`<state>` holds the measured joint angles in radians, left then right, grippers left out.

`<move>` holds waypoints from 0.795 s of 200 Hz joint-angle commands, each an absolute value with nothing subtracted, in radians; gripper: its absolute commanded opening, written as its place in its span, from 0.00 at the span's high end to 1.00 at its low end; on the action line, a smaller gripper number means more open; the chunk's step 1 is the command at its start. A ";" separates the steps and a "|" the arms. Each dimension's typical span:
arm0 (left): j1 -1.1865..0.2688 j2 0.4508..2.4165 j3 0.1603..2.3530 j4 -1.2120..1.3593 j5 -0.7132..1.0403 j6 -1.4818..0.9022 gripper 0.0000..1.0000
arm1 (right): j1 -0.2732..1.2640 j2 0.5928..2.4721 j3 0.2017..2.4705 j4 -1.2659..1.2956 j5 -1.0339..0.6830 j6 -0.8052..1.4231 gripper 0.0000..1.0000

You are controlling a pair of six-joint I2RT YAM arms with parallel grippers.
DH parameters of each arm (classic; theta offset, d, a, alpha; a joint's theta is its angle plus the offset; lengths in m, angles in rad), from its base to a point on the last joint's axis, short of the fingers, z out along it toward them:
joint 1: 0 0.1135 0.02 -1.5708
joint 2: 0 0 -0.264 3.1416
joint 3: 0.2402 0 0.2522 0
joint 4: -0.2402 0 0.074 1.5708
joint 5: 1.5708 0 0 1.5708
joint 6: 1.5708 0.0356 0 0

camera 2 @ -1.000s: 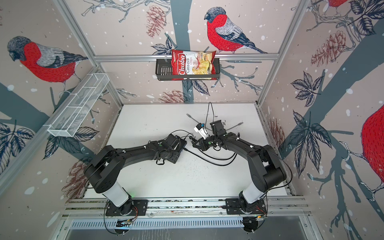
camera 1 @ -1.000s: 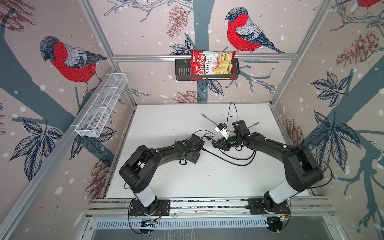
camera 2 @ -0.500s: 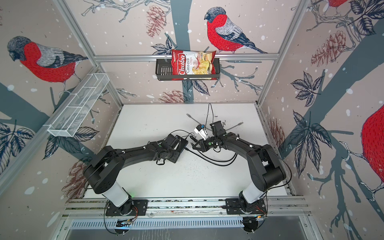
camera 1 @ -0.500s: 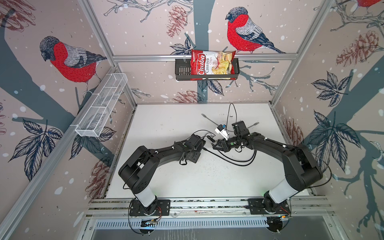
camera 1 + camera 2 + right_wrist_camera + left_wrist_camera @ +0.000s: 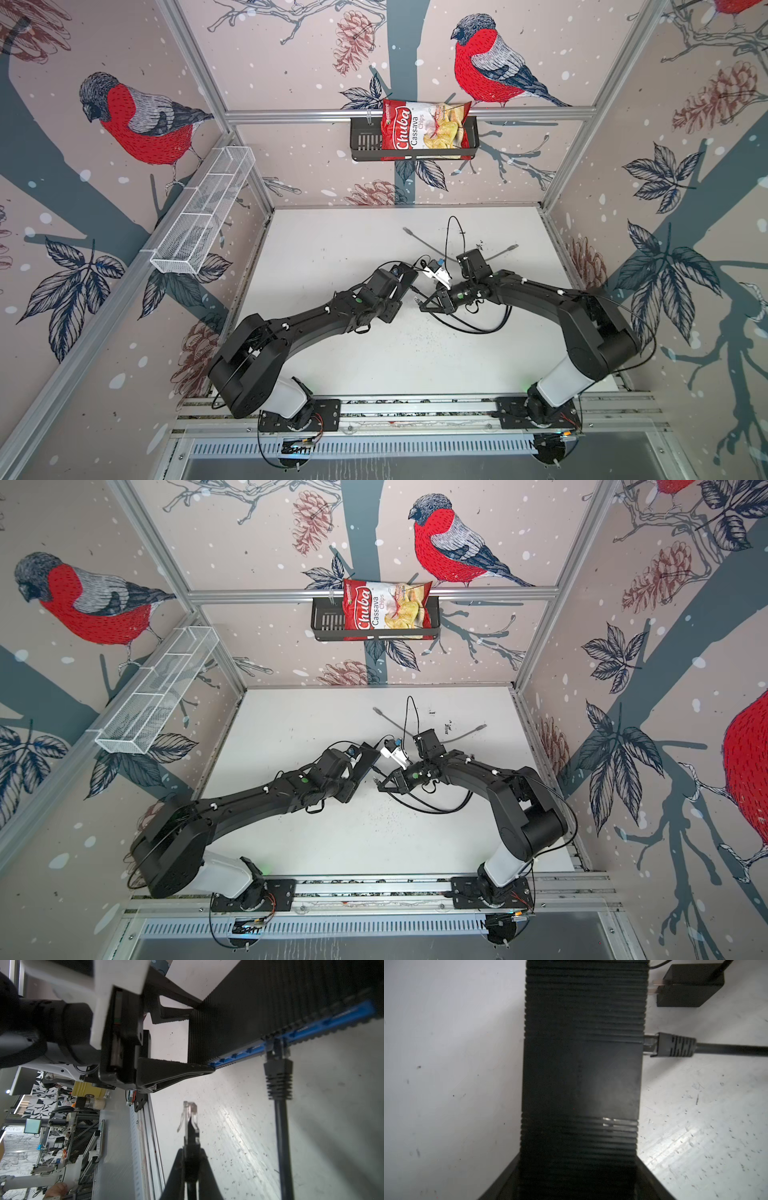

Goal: Insert the plug into the switch port

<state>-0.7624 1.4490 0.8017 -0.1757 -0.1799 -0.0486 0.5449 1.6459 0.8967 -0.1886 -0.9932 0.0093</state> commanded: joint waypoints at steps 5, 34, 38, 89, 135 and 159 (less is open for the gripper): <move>-0.776 1.414 0.781 -0.072 -0.205 0.018 0.78 | 0.553 1.669 0.916 -0.198 -1.031 0.003 0.98; -0.784 1.377 0.758 -0.028 -0.180 0.049 0.78 | 0.564 1.687 0.923 -0.193 -1.040 0.003 0.98; -0.788 1.372 0.753 -0.021 -0.180 0.052 0.78 | 0.565 1.690 0.927 -0.194 -1.042 0.003 0.98; -0.795 1.318 0.713 0.029 -0.146 0.078 0.81 | 0.566 1.705 0.946 -0.173 -1.020 0.023 0.98; -0.799 1.318 0.714 0.014 -0.133 0.071 0.84 | 0.571 1.727 0.980 -0.167 -1.000 0.031 0.98; -0.799 1.314 0.714 0.015 -0.122 0.064 0.85 | 0.576 1.743 0.990 -0.164 -0.974 0.037 0.98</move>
